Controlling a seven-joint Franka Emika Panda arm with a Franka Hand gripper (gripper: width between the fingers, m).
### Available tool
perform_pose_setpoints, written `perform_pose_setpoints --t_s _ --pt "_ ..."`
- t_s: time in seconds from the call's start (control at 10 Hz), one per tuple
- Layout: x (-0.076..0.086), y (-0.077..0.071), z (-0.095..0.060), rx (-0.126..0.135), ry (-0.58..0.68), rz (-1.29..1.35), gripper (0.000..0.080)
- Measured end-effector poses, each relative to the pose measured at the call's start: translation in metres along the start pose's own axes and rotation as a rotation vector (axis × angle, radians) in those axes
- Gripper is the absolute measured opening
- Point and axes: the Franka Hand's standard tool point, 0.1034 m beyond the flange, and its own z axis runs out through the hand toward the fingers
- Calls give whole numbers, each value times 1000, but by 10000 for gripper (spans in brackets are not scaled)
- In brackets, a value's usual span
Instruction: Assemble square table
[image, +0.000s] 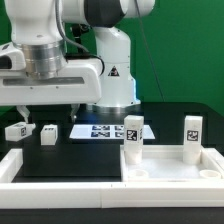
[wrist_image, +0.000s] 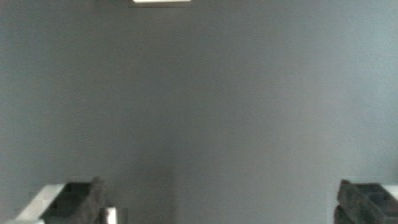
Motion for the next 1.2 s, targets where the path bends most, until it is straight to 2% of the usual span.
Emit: perform_pose_setpoints --t_s 0.1,0.3,0.4,0.5,0.6,0.7,0.8,1.0,1.2 --pt "-3 -4 1 20 -71 0 649" --pt "0 -7 3 44 -194 -7 649" --pt "-4 -5 10 57 -244 -27 649" --pt "-15 4 27 72 -310 -52 649" --pt "-25 17 42 47 -359 -92 649" --pt "-34 26 47 37 -399 -89 649" --pt "-39 30 44 37 -452 -82 649" --pt "-35 28 47 33 -456 -90 649" --pt "-39 28 50 38 -471 -86 649"
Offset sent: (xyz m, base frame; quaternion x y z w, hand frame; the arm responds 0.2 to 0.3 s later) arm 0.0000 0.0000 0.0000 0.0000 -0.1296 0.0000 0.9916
